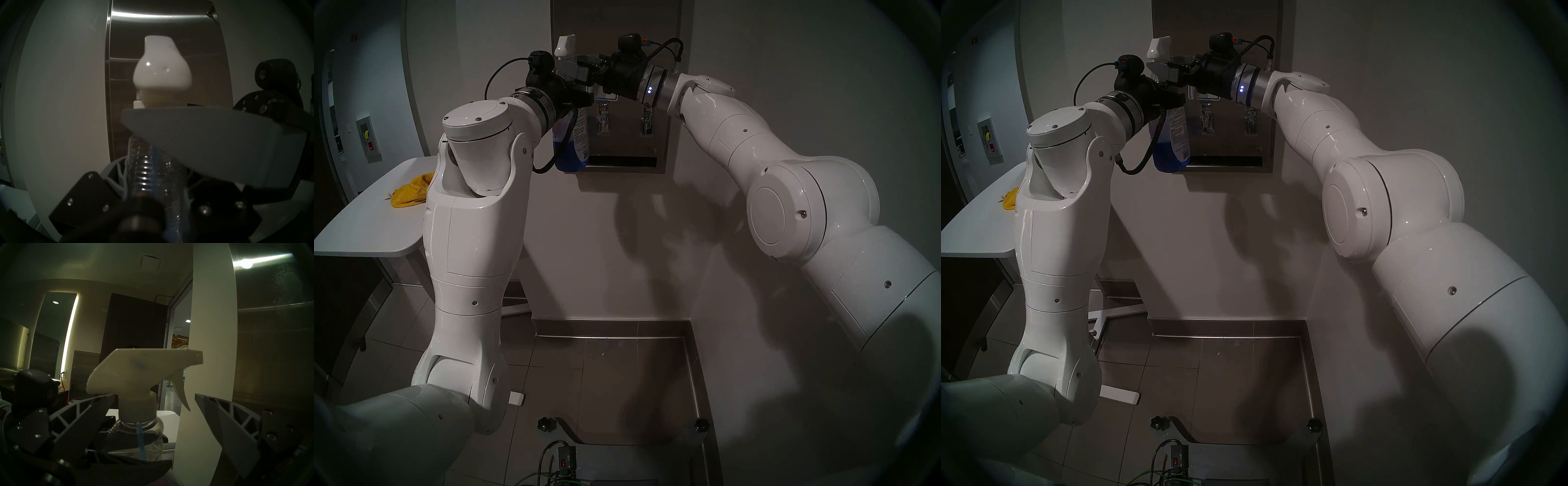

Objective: Pick up the cleaner bottle and spray the cleaner onto the surface

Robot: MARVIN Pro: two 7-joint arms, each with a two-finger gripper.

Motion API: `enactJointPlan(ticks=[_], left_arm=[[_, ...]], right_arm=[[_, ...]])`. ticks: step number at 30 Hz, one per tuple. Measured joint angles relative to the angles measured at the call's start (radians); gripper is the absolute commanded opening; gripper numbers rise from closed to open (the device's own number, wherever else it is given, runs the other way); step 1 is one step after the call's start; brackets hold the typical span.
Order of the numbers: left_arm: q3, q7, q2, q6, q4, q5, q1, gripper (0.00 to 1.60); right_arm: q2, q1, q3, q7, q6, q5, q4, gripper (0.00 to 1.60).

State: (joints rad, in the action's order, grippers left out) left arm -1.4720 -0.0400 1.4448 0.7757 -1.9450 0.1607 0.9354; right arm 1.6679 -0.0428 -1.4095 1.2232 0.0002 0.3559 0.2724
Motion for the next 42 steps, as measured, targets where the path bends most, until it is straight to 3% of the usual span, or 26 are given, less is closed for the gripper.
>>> enactJointPlan(ticks=[3,5,6,8,10,12,14,16,21,23,31,32,33,35,36,37,42], left_arm=[[-0.001,-0.001,0.001,0.000,0.000,-0.002,0.001,0.00],[-0.002,-0.002,0.002,0.000,0.000,-0.003,0.001,0.00],[-0.002,-0.002,0.002,0.001,0.000,-0.004,0.001,0.00],[-0.002,-0.003,0.002,0.001,0.001,-0.006,0.002,0.00],[-0.004,-0.003,0.003,0.001,0.000,-0.007,0.002,0.00],[-0.004,-0.005,0.003,0.001,-0.002,-0.008,0.003,0.00],[-0.005,-0.006,0.004,0.001,-0.002,-0.009,0.003,0.00],[-0.005,-0.006,0.005,0.001,-0.002,-0.011,0.004,0.00],[-0.006,-0.007,0.006,0.001,0.001,-0.016,0.004,0.00],[-0.006,-0.008,0.007,0.001,0.001,-0.018,0.005,0.00],[-0.008,-0.014,0.011,0.001,0.001,-0.022,0.006,0.00],[-0.008,-0.015,0.011,0.001,0.001,-0.023,0.006,0.00],[-0.009,-0.015,0.012,0.001,0.001,-0.023,0.007,0.00],[-0.009,-0.017,0.012,0.001,-0.001,-0.024,0.008,0.00],[-0.009,-0.018,0.013,0.001,-0.001,-0.025,0.008,0.00],[-0.009,-0.019,0.014,0.001,0.000,-0.026,0.008,0.00],[-0.011,-0.020,0.015,0.002,0.001,-0.030,0.008,0.00]], right_arm=[[0.008,0.005,0.001,-0.002,-0.003,-0.001,-0.006,1.60],[0.015,0.010,0.003,-0.002,-0.005,-0.003,-0.012,1.32],[0.017,0.011,0.003,-0.002,-0.006,-0.003,-0.013,1.30],[0.021,0.015,0.004,-0.004,-0.009,-0.004,-0.019,1.09],[0.022,0.018,0.004,-0.007,-0.011,-0.005,-0.023,0.69],[0.021,0.021,0.004,-0.012,-0.013,-0.005,-0.028,0.51],[0.021,0.024,0.004,-0.010,-0.015,-0.006,-0.033,0.09],[0.022,0.025,0.005,-0.003,-0.017,-0.006,-0.036,0.00],[0.023,0.029,0.005,0.016,-0.021,-0.007,-0.046,0.00],[0.023,0.030,0.005,0.020,-0.024,-0.007,-0.050,1.60],[0.023,0.035,0.004,0.034,-0.036,-0.007,-0.064,1.60],[0.023,0.036,0.003,0.035,-0.037,-0.007,-0.066,0.19],[0.022,0.037,0.003,0.037,-0.038,-0.007,-0.068,0.00],[0.020,0.039,0.002,0.035,-0.040,-0.006,-0.072,0.00],[0.020,0.040,0.002,0.037,-0.041,-0.007,-0.073,0.48],[0.019,0.040,0.002,0.040,-0.042,-0.007,-0.075,1.60],[0.019,0.042,0.002,0.047,-0.046,-0.007,-0.082,1.60]])
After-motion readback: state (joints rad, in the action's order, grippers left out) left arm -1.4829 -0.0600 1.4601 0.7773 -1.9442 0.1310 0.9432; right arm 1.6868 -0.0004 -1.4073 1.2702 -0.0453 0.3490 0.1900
